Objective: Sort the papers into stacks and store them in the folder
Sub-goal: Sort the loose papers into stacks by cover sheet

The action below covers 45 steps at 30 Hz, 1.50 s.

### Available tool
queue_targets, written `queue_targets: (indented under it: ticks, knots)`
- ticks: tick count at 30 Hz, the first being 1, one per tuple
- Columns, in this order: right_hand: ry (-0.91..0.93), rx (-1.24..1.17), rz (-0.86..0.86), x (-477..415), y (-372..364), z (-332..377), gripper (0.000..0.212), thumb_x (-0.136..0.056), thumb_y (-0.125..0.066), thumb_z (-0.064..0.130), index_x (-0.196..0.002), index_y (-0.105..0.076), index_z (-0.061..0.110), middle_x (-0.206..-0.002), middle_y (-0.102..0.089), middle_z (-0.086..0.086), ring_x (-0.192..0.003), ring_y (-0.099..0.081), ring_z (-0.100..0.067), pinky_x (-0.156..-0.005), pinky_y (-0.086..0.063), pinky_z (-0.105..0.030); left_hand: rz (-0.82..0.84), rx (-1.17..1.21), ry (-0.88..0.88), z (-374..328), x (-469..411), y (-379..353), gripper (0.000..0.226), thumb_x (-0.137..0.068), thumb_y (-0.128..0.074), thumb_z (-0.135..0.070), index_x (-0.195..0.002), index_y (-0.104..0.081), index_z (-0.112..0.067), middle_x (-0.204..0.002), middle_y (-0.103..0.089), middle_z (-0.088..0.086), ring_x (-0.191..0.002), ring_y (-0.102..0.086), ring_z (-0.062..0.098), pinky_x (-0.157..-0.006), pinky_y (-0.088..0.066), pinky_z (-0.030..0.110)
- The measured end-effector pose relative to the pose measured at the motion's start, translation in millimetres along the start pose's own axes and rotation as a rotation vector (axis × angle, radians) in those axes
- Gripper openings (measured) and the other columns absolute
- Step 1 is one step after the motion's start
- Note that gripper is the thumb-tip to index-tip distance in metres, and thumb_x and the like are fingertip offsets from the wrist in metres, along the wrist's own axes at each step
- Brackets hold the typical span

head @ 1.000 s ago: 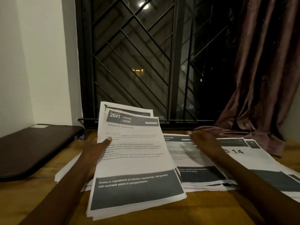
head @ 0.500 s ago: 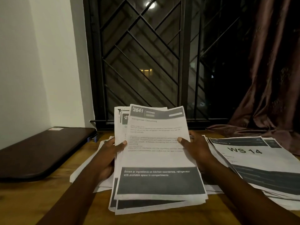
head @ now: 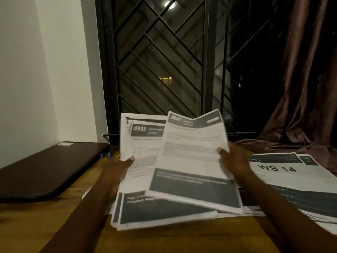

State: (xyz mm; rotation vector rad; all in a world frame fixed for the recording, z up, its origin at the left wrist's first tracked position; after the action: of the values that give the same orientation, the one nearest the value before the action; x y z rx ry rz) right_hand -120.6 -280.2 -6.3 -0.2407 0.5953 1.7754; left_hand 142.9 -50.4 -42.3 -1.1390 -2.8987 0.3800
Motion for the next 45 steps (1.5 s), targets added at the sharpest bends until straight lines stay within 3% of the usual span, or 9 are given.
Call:
queue_targets:
  ticks: [5, 10, 16, 20, 23, 25, 33, 40, 45]
  knots:
    - [-0.067, 0.297, -0.08, -24, 50, -26, 0.032, -0.086, -0.067, 0.026, -0.111, -0.068, 0.006, -0.108, -0.069, -0.017, -0.095, -0.063, -0.032, -0.079, -0.044, -0.032, -0.11, 0.13, 0.018, -9, -8, 44, 0.03, -0.099, -0.05, -0.009, -0.128, -0.055, -0.003, -0.126, -0.062, 0.021, -0.11, -0.061, 0.039, -0.102, -0.044, 0.054]
    - [-0.053, 0.583, 0.082, -22, 38, -48, 0.03, -0.083, -0.071, 0.024, -0.11, -0.07, 0.011, -0.108, -0.069, -0.012, -0.099, -0.062, -0.03, -0.074, -0.037, -0.025, -0.12, 0.194, -0.001, -18, 0, 54, 0.015, -0.101, -0.045, -0.013, -0.105, -0.059, -0.011, -0.075, -0.075, 0.006, -0.063, -0.073, 0.021, -0.059, -0.061, 0.039]
    - [-0.082, 0.708, 0.173, -22, 30, -61, 0.06, -0.077, -0.076, 0.036, -0.127, -0.054, 0.013, -0.128, -0.056, -0.014, -0.116, -0.054, -0.032, -0.095, -0.045, -0.039, -0.008, 0.141, -0.016, -24, 9, 41, 0.027, -0.102, -0.043, -0.017, -0.099, -0.07, -0.017, -0.078, -0.076, 0.003, -0.062, -0.073, 0.017, -0.048, -0.058, 0.031]
    - [0.073, 0.341, 0.008, -3, 26, -3, 0.046, -0.089, -0.06, 0.044, -0.115, -0.058, 0.006, -0.103, -0.065, -0.01, -0.093, -0.06, -0.022, -0.073, -0.042, -0.027, 0.036, 0.034, 0.014, -11, 4, 9, 0.025, -0.1, -0.047, -0.01, -0.121, -0.059, -0.005, -0.103, -0.074, 0.012, -0.087, -0.073, 0.028, -0.072, -0.061, 0.041]
    - [-0.223, -0.121, 0.423, 33, -17, 25, 0.048, -0.094, -0.04, 0.055, -0.111, -0.059, 0.014, -0.095, -0.069, -0.005, -0.081, -0.065, -0.016, -0.064, -0.048, -0.025, 0.058, -0.004, 0.026, -3, -2, -4, 0.033, -0.098, -0.051, -0.01, -0.13, -0.054, -0.002, -0.124, -0.064, 0.022, -0.109, -0.063, 0.041, -0.098, -0.048, 0.055]
    - [-0.228, -0.151, 0.525, 48, -38, 29, 0.038, -0.091, -0.056, 0.047, -0.115, -0.056, 0.018, -0.106, -0.068, 0.003, -0.088, -0.066, -0.012, -0.069, -0.053, -0.025, 0.067, -0.041, 0.005, -2, -2, -9, 0.03, -0.095, -0.055, -0.012, -0.124, -0.058, -0.004, -0.122, -0.065, 0.023, -0.103, -0.065, 0.04, -0.096, -0.05, 0.054]
    - [-0.209, -0.266, 0.268, 35, -39, 9, 0.037, -0.074, -0.079, 0.009, -0.099, -0.053, 0.019, -0.11, -0.067, -0.004, -0.1, -0.065, -0.024, -0.088, -0.054, -0.046, 0.181, 0.035, 0.093, 8, 5, -17, 0.036, -0.092, -0.06, -0.019, -0.127, -0.058, -0.011, -0.122, -0.067, 0.019, -0.111, -0.064, 0.043, -0.101, -0.041, 0.064]
    - [-0.088, -0.009, 0.023, 9, -1, -2, 0.019, -0.093, -0.058, 0.011, -0.11, -0.066, 0.009, -0.097, -0.067, -0.003, -0.07, -0.059, -0.015, -0.058, -0.045, -0.024, 0.045, -0.114, 0.016, 6, -7, 1, 0.018, -0.096, -0.056, -0.01, -0.112, -0.063, -0.006, -0.12, -0.066, 0.023, -0.106, -0.064, 0.045, -0.099, -0.044, 0.064]
    - [-0.109, 0.238, -0.051, -17, 59, -32, 0.033, -0.082, -0.07, 0.025, -0.106, -0.07, 0.003, -0.104, -0.071, -0.018, -0.09, -0.065, -0.032, -0.079, -0.048, -0.036, -0.041, 0.05, 0.049, 1, -9, 17, 0.032, -0.1, -0.051, -0.014, -0.13, -0.055, -0.004, -0.125, -0.063, 0.022, -0.114, -0.06, 0.043, -0.102, -0.043, 0.059]
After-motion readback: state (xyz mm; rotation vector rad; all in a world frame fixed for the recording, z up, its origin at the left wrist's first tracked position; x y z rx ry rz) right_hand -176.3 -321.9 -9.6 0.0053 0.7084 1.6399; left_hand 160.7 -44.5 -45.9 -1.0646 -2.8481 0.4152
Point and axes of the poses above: each hand's wrist, its own x-axis away from the middle knuckle, its own y-axis out of the back of the hand, z = x × y, the point moved 5 cm from there along -x, towards the middle knuckle
